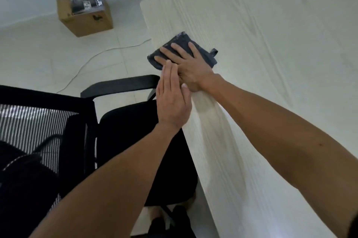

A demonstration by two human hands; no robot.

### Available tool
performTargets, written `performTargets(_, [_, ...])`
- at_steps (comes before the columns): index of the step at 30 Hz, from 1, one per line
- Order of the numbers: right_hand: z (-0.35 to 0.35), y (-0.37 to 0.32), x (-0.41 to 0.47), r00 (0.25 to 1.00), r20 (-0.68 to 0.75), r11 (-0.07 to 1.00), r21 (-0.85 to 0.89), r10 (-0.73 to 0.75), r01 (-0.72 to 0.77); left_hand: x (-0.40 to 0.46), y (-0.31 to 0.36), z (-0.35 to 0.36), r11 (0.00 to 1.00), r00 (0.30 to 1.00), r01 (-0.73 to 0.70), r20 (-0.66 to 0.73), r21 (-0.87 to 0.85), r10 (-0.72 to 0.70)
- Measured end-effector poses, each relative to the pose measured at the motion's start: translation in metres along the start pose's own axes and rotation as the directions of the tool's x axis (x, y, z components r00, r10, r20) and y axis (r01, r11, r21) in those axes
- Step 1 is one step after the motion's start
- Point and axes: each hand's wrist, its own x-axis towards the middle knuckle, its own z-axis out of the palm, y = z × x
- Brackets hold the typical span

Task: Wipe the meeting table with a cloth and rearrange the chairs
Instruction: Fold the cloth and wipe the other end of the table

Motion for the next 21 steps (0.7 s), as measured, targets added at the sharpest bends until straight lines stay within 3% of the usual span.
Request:
performTargets(4, [0.022, -0.042, -0.098, 0.997, 0.048, 0.995, 0.075, 0.055, -0.059, -0.046, 0.007, -0.028, 0.999, 0.995, -0.038, 0.090, 0.035, 0.035])
performTargets(9, [0.065, -0.104, -0.224, 0.983, -0.030, 0.973, 0.154, 0.181, -0.174, -0.111, 0.027, -0.052, 0.992, 0.945, -0.120, 0.311, 0.035, 0.103])
performTargets(14, [0.103, -0.177, -0.332, 0.908, -0.048, 0.897, 0.182, 0.417, -0.402, -0.175, 0.041, -0.068, 0.951, 0.794, -0.308, 0.546, -0.019, 0.268])
performTargets(21, [0.140, -0.281, -0.448, 0.744, 0.023, 0.705, 0.300, 0.668, -0.643, -0.268, 0.050, -0.092, 0.826, 0.503, -0.524, 0.706, -0.210, 0.498])
